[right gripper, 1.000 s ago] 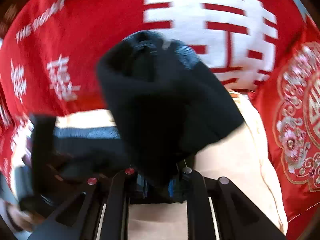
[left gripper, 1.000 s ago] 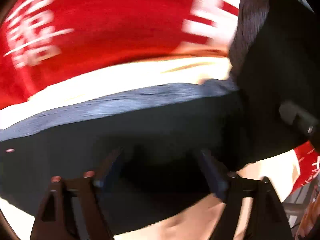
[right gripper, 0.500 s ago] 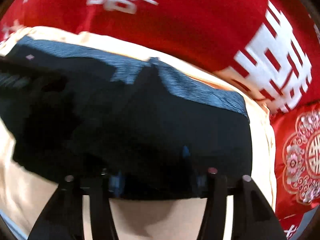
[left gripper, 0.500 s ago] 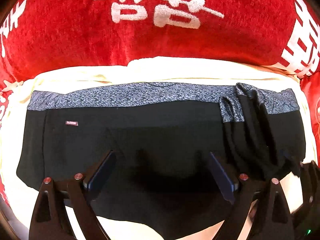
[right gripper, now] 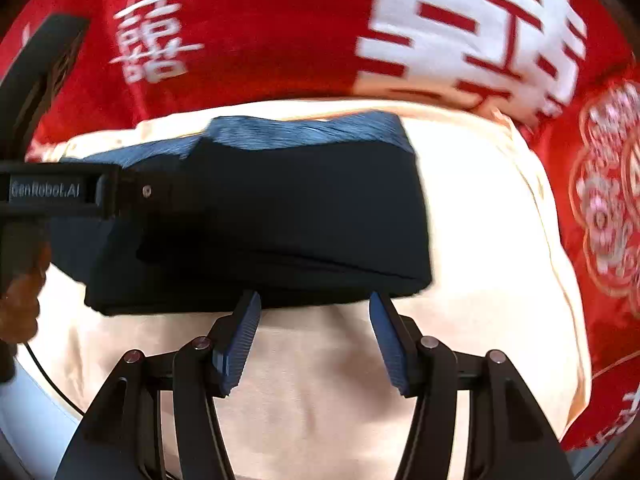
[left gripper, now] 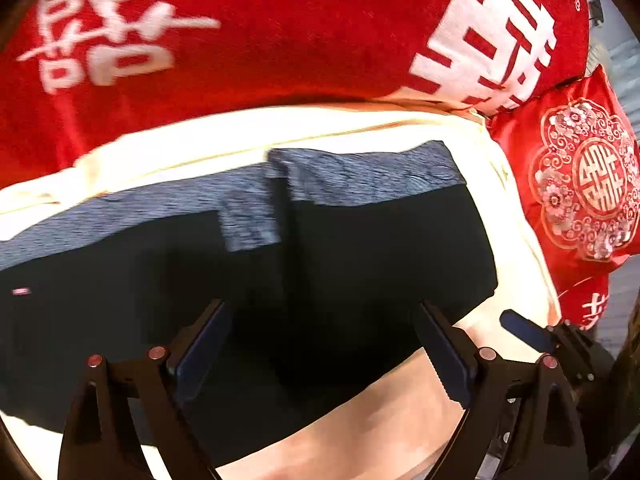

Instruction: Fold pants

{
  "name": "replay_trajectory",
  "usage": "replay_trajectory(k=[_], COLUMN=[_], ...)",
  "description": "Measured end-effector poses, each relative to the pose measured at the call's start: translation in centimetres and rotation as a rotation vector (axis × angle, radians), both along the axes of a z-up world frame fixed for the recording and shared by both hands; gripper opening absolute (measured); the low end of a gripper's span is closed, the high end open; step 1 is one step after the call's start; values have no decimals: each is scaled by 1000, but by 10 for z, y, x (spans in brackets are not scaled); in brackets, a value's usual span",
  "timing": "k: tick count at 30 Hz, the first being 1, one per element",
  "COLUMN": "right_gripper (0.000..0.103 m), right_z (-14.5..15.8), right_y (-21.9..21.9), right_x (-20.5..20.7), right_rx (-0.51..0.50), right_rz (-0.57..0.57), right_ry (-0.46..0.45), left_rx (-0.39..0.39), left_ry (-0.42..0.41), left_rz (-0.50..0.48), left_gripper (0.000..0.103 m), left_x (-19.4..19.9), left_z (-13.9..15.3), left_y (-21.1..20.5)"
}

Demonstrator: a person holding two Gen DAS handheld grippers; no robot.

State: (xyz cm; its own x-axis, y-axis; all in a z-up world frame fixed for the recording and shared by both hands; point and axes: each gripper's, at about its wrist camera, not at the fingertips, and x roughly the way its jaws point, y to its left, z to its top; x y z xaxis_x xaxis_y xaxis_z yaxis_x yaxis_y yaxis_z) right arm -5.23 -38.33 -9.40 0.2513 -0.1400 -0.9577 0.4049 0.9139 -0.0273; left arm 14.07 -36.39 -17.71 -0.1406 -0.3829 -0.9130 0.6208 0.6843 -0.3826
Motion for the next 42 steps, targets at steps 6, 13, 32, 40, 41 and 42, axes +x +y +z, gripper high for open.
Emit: replay_trajectory(k=[6, 13, 32, 40, 41, 42], right_gripper=[57, 50, 58, 12, 12, 12], right_z=[-7, 8, -18, -11, -22, -31], right_y=[-21, -60, -59, -100, -100, -97], right_x=[-14, -26, 50, 93, 103, 109], right_rx=[77, 136, 83, 131, 164, 186], right_rz=[-90, -167, -25, -72, -60, -45], right_ry=[-11, -66, -69, -149, -132, -112], left_rx=[11, 21, 92, 134, 140, 143], left_ry=[115, 42, -28, -78, -79, -78], left_rz=[21, -86, -2, 84, 91, 97], left_gripper=[43, 23, 21, 66, 66, 68], left_x=[-6, -25, -23, -24, -24, -23], left_z=[-13, 8, 8, 11, 11, 10], left_y=[-7, -12, 18, 36, 39, 42])
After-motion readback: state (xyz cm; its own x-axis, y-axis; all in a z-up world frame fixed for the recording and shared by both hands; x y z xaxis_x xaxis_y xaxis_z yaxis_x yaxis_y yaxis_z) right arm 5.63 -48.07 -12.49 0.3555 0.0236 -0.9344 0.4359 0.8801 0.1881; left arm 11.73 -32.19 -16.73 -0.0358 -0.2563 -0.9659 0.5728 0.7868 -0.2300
